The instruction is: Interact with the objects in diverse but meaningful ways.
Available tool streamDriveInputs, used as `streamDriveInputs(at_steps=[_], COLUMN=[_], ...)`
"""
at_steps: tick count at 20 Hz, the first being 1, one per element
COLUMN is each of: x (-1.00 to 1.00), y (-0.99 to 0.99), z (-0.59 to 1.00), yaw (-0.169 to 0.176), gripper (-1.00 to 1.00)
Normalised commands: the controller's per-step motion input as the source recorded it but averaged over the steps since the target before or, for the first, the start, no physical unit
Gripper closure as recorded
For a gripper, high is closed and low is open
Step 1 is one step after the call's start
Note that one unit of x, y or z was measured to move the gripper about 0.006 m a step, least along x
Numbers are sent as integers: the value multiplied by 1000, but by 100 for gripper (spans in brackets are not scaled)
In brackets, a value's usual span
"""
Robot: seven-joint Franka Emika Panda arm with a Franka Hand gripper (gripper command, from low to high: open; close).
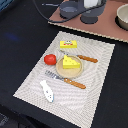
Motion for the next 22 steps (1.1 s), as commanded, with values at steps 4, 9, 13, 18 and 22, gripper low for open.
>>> streamDriveInputs(at_steps=[4,9,13,18,22], x=[-788,-817,-816,-832,-876], y=[-676,-647,-654,-623,-586], z=[-331,-335,-404,-364,-211], yaw=[0,-16,-24,-30,-45], gripper=[100,100,100,100,100])
